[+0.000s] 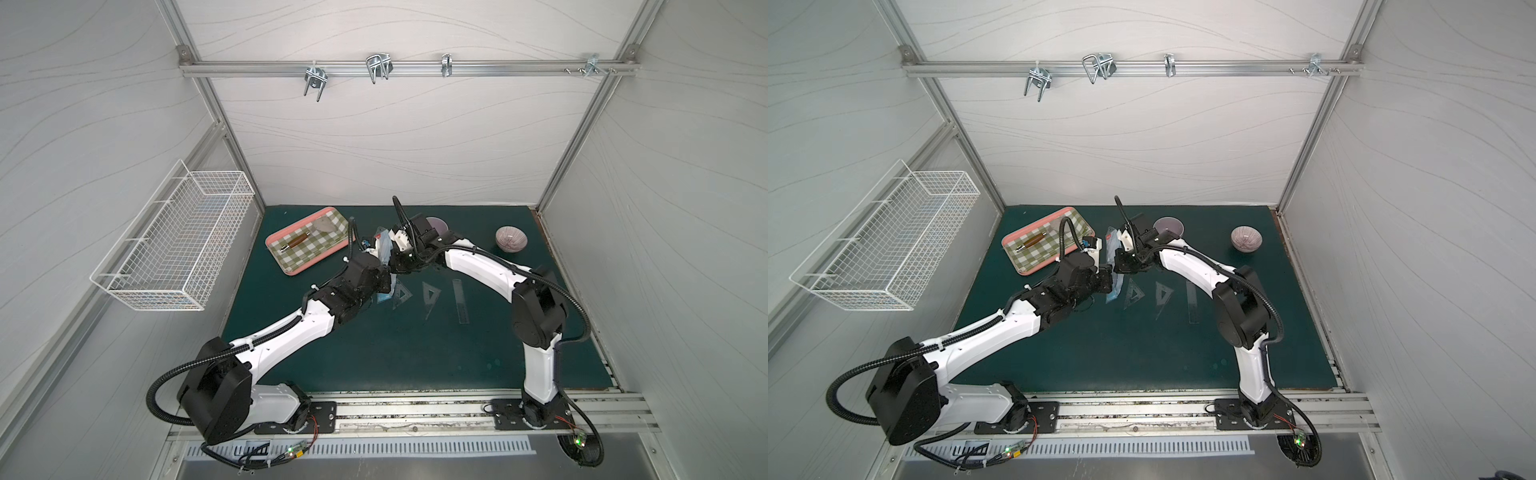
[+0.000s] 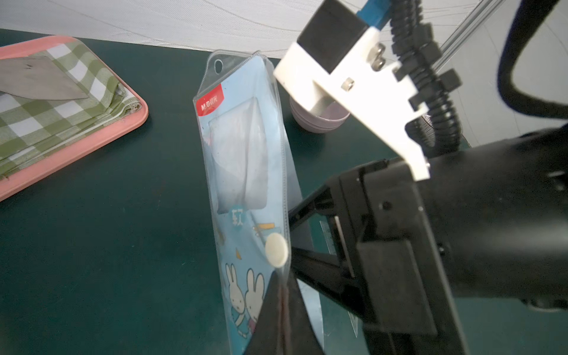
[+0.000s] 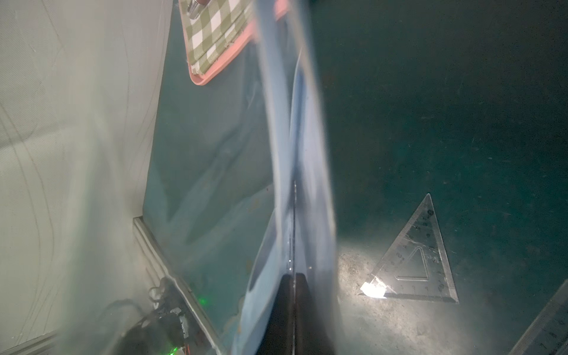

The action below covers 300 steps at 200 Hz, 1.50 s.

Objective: Open the ruler set and take out the ruler
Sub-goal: Take out the ruler from the ruler set bag.

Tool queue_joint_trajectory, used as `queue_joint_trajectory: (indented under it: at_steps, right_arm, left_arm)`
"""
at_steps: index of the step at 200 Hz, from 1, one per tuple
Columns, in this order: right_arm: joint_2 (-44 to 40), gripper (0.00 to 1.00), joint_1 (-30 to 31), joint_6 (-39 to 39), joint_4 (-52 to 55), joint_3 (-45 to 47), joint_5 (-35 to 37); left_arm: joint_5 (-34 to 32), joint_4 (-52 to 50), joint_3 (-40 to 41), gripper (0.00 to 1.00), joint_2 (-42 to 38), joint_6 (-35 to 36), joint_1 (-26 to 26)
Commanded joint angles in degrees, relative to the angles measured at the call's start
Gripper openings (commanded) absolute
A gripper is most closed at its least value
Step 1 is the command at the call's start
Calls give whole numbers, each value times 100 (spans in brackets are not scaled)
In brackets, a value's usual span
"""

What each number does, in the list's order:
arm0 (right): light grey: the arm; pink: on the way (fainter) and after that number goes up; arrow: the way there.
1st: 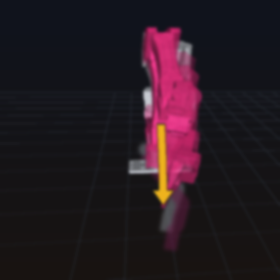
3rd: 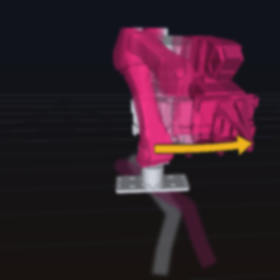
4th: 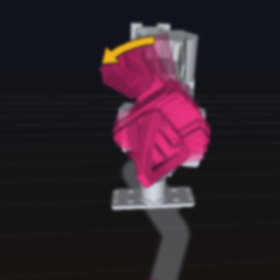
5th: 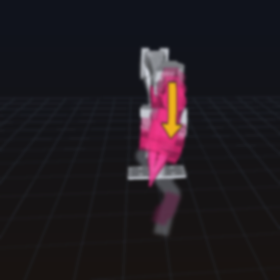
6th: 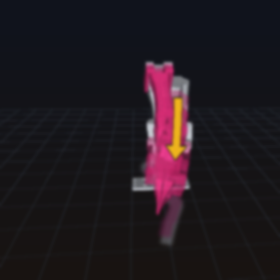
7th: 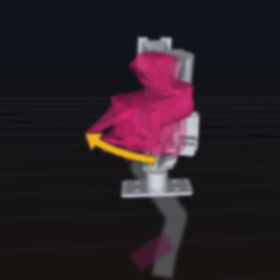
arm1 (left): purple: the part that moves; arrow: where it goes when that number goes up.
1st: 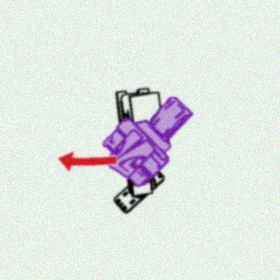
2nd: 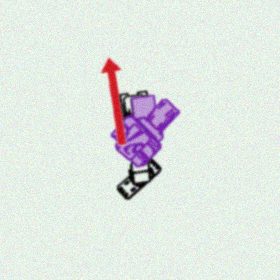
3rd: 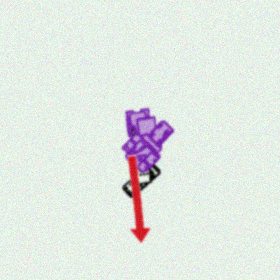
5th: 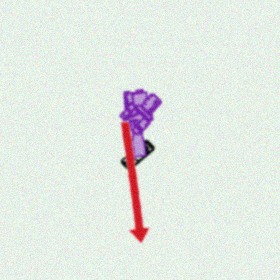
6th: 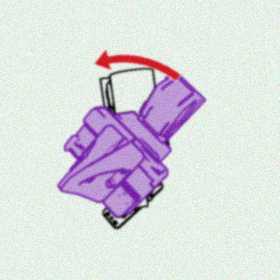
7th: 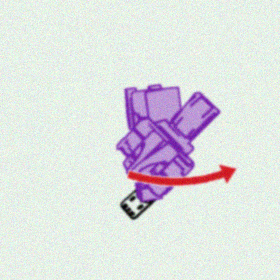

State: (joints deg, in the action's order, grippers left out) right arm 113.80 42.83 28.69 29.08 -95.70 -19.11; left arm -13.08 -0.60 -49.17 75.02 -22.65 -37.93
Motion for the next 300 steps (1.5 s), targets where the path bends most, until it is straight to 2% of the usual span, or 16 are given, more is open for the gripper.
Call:
queue_joint_trajectory:
  at_steps: [1, 101, 213, 247, 280, 300]
  right_arm:
    - [4, 1, 53, -36, 186, -74, 63]
    - [-552, 1, -69, -210, 510, -48, 664]
    - [-1626, 1, -429, -367, 662, 270, 1019]
    - [-2038, 1, -603, -433, 770, 402, 916]
    - [-2368, 1, -909, -516, 893, 690, 772]
    - [-2569, 1, -1261, -563, 889, 1026, 394]
  left_arm:
    - [-248, 530, -322, 0, 58, 9, -37]
    - [-415, 551, -574, 0, 701, -282, -38]
    - [-555, 606, -559, 0, 821, -372, -17]
    - [-541, 493, -478, 0, 748, -354, 168]
    - [-477, 237, -201, 0, 349, -330, 501]
    - [-444, -97, -137, 0, 25, -237, 638]
